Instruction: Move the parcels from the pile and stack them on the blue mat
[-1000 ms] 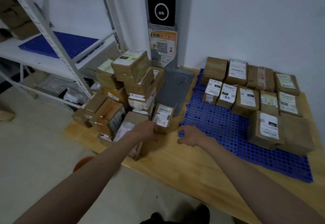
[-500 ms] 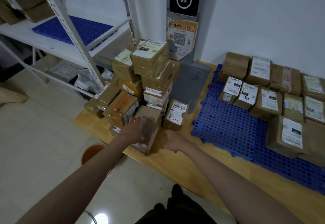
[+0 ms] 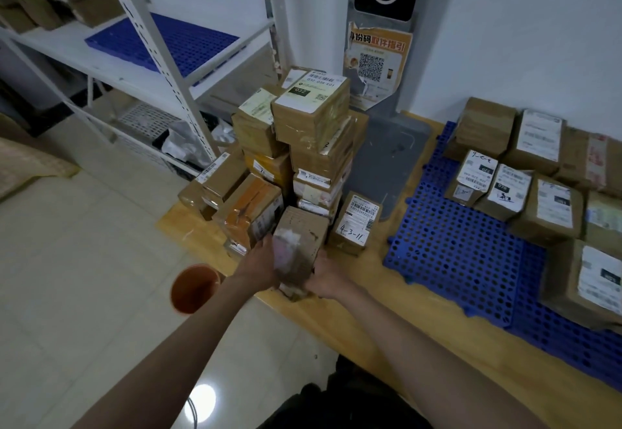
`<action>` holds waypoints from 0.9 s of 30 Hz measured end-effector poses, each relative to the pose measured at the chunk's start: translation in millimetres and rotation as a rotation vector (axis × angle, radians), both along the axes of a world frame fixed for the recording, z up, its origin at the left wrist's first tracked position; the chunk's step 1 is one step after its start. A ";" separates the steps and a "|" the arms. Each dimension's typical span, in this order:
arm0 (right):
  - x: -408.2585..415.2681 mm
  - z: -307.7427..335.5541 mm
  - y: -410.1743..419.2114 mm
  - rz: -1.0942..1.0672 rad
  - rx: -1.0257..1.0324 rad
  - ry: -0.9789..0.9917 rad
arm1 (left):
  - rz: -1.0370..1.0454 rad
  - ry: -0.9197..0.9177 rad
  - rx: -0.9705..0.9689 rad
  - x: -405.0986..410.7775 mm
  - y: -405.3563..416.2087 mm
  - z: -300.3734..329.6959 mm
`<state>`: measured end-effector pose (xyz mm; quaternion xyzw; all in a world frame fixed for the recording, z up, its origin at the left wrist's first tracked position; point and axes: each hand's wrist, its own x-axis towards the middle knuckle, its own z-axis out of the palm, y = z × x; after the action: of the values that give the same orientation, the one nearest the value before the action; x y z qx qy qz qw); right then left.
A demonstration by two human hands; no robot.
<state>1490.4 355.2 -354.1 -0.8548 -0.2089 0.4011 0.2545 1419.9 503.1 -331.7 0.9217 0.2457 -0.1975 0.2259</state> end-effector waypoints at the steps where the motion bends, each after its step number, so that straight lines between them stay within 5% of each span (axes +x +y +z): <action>1: -0.3 0.1 -0.3 -0.011 0.011 0.006 | 0.001 -0.006 -0.008 -0.1 0.3 0.6; 13: -26.2 19.9 -21.8 -0.013 0.151 -0.016 | -0.094 0.028 -0.017 -18.3 -11.7 13.6; 27: -64.3 36.6 -102.0 -0.170 0.046 0.059 | -0.296 0.076 -0.001 -28.6 -71.5 25.7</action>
<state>1426.2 253.2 -317.5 -0.8513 -0.1372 0.3981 0.3132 1391.3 431.6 -306.0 0.9396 0.1155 -0.2634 0.1856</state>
